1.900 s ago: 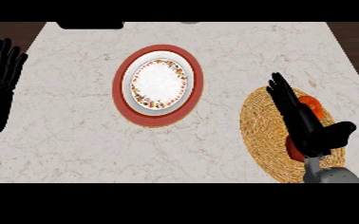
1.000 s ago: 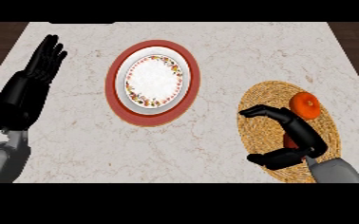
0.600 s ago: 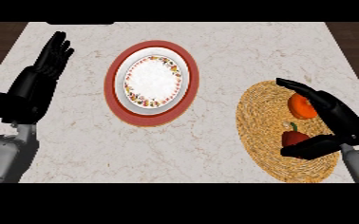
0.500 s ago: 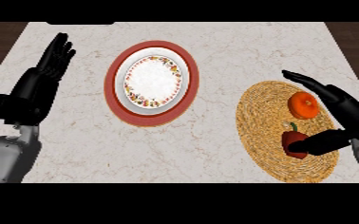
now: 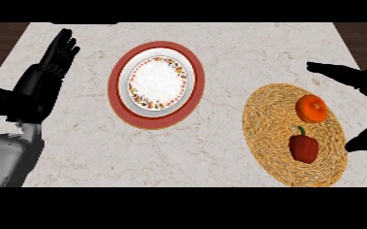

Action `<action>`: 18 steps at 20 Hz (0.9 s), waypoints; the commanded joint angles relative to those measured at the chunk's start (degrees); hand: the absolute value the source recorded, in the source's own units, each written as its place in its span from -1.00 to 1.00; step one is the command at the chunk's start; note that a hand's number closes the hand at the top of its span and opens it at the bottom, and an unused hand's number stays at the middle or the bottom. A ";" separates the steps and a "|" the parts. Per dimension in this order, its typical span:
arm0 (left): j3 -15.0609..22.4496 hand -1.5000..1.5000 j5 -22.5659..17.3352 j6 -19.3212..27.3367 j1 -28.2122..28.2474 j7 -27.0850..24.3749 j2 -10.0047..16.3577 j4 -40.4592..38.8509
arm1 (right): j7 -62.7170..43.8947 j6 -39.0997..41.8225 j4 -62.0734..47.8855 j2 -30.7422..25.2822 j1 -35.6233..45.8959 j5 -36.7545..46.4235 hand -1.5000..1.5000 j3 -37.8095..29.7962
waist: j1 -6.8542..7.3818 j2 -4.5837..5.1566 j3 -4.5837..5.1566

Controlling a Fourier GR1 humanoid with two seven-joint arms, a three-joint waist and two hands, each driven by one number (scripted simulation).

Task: Pick the squash from the placemat and place it in the plate

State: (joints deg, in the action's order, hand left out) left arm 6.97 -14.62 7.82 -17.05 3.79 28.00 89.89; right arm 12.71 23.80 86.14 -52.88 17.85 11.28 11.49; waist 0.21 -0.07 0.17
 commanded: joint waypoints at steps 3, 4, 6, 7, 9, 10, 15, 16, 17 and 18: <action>-2.02 0.00 -0.45 -1.21 1.83 0.36 1.40 1.73 | -9.95 8.59 3.18 -4.00 1.15 6.52 -1.00 6.38 | 0.42 -0.10 -0.08; -0.34 0.00 1.12 -0.49 -0.82 -1.49 -2.24 -3.35 | -12.58 9.00 6.02 -1.59 0.66 6.06 -1.00 6.86 | -0.66 0.07 -0.09; -2.66 0.00 -1.27 -3.33 1.62 2.36 0.45 2.09 | -13.12 10.47 1.82 0.72 3.98 8.23 -1.00 5.90 | 0.40 0.06 -0.15; -2.35 0.00 0.41 -2.14 0.39 1.50 -1.05 0.48 | -8.27 9.35 -0.43 -0.13 2.08 11.50 -1.00 6.22 | 0.11 0.12 -0.17; -3.13 0.00 0.82 -4.25 1.99 -0.84 -0.87 -0.30 | -12.23 9.46 -1.97 4.24 4.97 13.65 -1.00 6.68 | 0.28 0.14 -0.16; -2.60 0.00 2.78 -3.01 2.61 -1.31 -1.82 0.26 | -9.02 10.18 -4.05 2.98 5.95 15.25 -1.00 5.58 | 0.27 0.14 -0.17; -5.10 0.00 1.31 -4.47 2.84 1.48 -1.74 3.35 | -10.85 5.55 -8.27 7.35 6.64 23.54 -1.00 6.54 | 0.50 0.13 -0.18; -2.20 0.00 5.13 -1.56 4.99 0.43 -4.23 4.29 | -13.70 7.65 -4.11 5.87 4.87 22.73 -1.00 5.40 | 0.06 0.01 -0.16; -3.39 0.00 4.90 -3.20 0.78 -0.57 -4.54 -0.54 | -9.50 7.23 -7.72 5.40 4.46 24.26 -1.00 4.94 | -0.18 0.14 -0.17; -6.77 0.00 1.13 -6.94 2.08 0.99 -1.12 0.45 | -11.01 4.95 -8.94 8.31 3.49 26.52 -1.00 7.06 | 0.12 0.14 -0.17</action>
State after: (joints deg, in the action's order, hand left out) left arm 2.88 -12.04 3.83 -14.72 4.17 25.61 91.19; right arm 2.18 30.48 80.15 -47.11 22.10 32.89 17.40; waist 0.33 0.03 0.01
